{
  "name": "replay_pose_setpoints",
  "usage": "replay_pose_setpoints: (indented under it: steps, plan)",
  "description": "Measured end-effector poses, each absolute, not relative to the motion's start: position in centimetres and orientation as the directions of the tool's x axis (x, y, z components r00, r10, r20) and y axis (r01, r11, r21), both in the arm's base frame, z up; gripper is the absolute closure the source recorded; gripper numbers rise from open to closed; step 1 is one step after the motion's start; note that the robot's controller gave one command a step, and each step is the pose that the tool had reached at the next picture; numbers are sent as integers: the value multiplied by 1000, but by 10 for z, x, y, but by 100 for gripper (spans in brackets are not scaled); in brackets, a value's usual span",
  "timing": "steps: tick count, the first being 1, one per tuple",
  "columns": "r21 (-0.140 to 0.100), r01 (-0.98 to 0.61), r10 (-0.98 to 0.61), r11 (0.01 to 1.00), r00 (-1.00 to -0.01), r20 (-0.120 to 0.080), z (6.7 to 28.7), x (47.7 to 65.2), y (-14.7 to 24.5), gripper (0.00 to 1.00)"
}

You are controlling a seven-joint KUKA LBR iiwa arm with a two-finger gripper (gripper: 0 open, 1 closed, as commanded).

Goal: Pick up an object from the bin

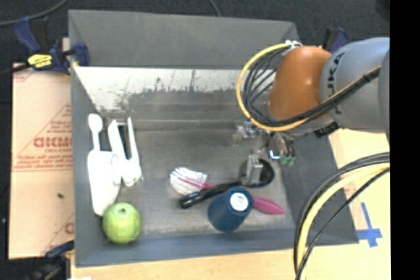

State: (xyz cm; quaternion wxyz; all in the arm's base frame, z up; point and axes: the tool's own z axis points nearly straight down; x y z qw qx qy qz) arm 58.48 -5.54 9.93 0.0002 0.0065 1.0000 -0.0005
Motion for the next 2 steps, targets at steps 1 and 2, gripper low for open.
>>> replay_pose_setpoints:
  steps: [1, 2]
  plan:
    - [-3, -47, -47, 999, -999, -5, 72, 549, -23, 0]
    - [-2, -47, -47, 999, -999, -6, 72, 550, -23, 0]
